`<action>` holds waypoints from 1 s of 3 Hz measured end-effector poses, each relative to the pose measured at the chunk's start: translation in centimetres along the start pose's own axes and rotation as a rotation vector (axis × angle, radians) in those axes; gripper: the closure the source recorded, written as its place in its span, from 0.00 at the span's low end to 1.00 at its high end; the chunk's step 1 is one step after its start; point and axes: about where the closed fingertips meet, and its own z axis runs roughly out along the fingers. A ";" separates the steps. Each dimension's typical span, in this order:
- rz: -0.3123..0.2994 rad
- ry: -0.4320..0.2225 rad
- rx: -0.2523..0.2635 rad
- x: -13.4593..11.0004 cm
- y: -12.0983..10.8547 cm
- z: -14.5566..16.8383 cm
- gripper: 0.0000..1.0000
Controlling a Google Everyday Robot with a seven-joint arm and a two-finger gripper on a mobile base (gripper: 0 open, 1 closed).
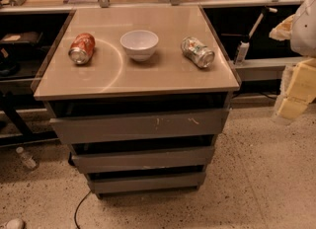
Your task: Open bottom drawer
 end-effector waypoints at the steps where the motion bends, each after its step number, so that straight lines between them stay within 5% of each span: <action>1: 0.000 0.000 0.000 0.0 0.0 0.0 0.00; 3: 0.044 -0.021 -0.043 0.5 5.2 7.0 0.00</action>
Offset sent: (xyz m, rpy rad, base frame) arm -0.0608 0.0150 -0.1464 0.0352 0.1889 -0.0185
